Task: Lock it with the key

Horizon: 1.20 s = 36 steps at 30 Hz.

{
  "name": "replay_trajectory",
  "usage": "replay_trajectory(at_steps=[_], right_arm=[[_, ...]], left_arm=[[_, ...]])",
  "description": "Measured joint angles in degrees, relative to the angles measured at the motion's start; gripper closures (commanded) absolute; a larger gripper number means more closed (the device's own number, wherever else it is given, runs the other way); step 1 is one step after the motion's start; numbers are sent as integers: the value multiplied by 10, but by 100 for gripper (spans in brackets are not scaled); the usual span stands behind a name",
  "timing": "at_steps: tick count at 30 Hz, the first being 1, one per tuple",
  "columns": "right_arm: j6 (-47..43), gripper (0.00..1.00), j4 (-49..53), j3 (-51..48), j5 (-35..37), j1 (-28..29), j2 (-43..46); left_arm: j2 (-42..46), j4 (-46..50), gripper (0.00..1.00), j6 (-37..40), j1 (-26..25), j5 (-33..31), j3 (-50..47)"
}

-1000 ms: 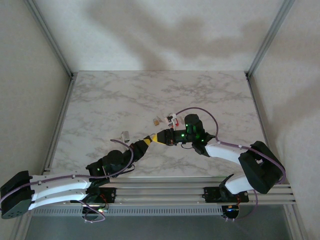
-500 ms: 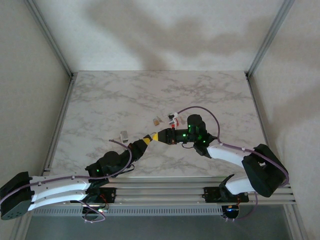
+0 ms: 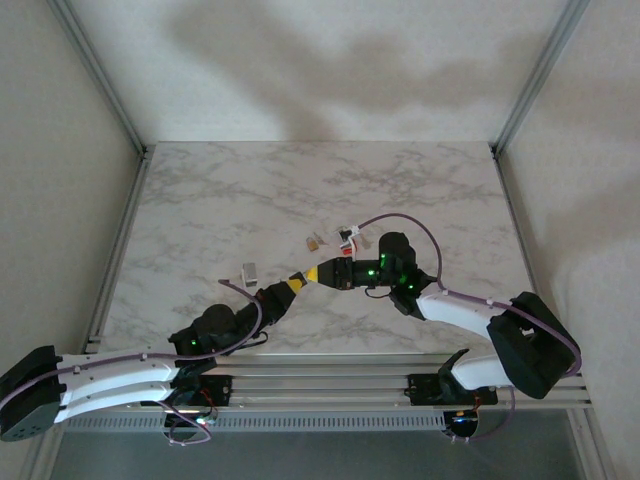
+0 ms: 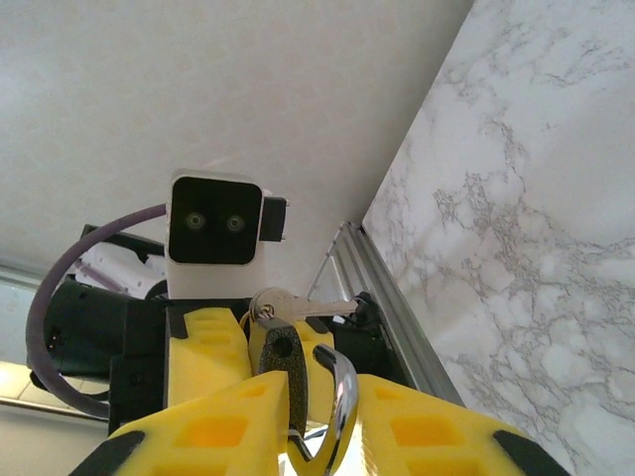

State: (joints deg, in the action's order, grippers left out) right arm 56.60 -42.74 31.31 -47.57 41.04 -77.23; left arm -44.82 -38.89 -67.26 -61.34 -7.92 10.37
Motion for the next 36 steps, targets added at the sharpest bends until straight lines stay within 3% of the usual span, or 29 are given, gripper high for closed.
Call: replay_trajectory(at_steps=[18,28,36], right_arm=[[2,86,-22,-17,14,0,14],[3,100,-40,-18,12,3,17],[9,100,-71,-24,1,4,19]], left_arm=[[19,-10,100,2,-8,16,-18],[32,-23,100,7,-8,20,-30],[46,-31,100,33,-9,28,-35]])
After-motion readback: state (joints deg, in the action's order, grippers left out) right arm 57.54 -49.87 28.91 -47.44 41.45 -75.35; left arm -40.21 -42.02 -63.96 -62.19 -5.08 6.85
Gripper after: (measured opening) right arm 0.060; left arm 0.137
